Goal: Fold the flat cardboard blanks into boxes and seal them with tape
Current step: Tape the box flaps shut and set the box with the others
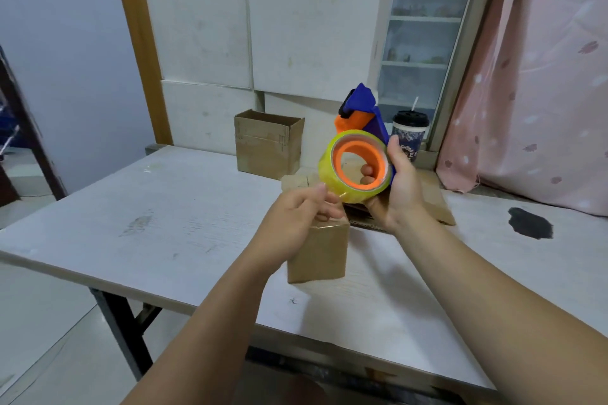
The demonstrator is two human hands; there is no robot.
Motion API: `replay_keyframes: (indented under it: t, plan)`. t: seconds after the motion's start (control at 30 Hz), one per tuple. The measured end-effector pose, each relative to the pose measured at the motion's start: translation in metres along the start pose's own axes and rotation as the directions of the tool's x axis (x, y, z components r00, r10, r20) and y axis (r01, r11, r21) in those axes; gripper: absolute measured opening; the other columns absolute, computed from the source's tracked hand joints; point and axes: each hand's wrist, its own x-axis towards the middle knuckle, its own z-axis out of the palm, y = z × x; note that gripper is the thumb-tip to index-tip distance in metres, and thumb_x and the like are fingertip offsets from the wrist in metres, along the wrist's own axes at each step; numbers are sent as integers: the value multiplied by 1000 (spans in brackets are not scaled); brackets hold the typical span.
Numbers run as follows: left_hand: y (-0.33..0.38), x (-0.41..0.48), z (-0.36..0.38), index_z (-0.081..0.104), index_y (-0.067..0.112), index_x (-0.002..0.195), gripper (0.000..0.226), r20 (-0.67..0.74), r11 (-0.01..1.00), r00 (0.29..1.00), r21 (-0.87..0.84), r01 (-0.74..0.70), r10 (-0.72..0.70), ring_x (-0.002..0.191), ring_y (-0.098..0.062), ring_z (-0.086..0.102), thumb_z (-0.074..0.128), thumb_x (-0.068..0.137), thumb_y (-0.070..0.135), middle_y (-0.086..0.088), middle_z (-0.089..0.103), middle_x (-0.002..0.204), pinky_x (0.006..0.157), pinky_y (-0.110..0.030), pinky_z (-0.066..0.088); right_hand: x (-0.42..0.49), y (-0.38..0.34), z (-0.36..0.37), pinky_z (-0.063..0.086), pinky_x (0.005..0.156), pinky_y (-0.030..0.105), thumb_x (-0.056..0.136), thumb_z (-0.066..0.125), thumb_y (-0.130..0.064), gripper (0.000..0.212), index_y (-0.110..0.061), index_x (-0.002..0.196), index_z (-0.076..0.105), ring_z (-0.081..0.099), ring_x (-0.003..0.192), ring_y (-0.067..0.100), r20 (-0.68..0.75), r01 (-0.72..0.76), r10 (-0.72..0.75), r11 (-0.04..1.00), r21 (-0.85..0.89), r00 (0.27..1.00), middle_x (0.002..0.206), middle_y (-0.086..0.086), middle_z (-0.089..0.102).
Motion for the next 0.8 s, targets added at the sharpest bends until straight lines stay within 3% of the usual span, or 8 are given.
replay_keyframes:
  t: [0.13,0.27,0.37,0.5,0.57,0.63,0.73,0.8]
  plan:
    - [10,13,-3,66,11,73,72,-121,941,970,-294,167,-210,56,-11,62,20,95,61,-2,70,64,66,-25,46,-2,14,3,45,53,19,95,47,-49,36,-17,88,63,48,56,7,-7,159,-159,987,-36,987,64,-3,50]
    - [20,26,-13,68,10,81,79,-69,841,904,-401,363,-422,49,-10,63,19,88,72,1,70,62,63,-27,46,-3,12,0,46,64,22,87,48,-51,46,-15,111,62,55,68,3,64,292,-285,934,-207,956,75,-10,61]
    - [27,32,-16,66,11,84,72,-13,809,878,-396,435,-478,49,-10,63,27,89,71,3,70,61,57,-22,48,-8,2,-3,48,70,20,95,43,-44,46,-20,133,52,59,82,2,212,457,-406,815,-355,889,90,-15,64]
    - [34,35,-13,64,12,85,54,12,794,865,-392,465,-501,45,-8,59,45,89,62,4,63,55,50,-19,49,-19,-14,-4,50,82,28,91,45,-50,52,-31,139,44,59,106,14,349,584,-469,674,-452,811,126,-5,60]
    - [35,37,-9,64,13,101,49,28,786,867,-409,464,-498,47,-7,58,50,88,59,4,63,61,48,-17,49,-23,-19,-6,49,81,31,91,46,-48,49,-33,137,45,59,101,16,390,623,-486,618,-480,782,127,-12,60]
    - [36,40,-6,63,14,109,42,41,785,878,-430,446,-476,51,-4,58,58,88,50,5,63,67,49,-17,49,-26,-23,-8,47,73,31,89,46,-48,47,-36,135,45,55,88,15,420,652,-499,554,-518,758,115,-20,61]
    - [38,41,0,66,11,93,17,48,776,879,-450,443,-474,48,-2,58,65,88,26,6,63,58,47,-15,48,-29,-26,-12,45,81,28,88,46,-51,47,-39,133,44,52,92,5,461,676,-497,483,-557,735,122,-13,57]
    - [39,39,2,65,11,81,11,6,798,874,-406,446,-486,41,-2,55,66,88,19,7,61,51,42,-12,44,-32,-27,-14,43,85,27,86,48,-60,51,-40,133,44,52,96,2,477,673,-479,451,-586,736,125,-8,55]
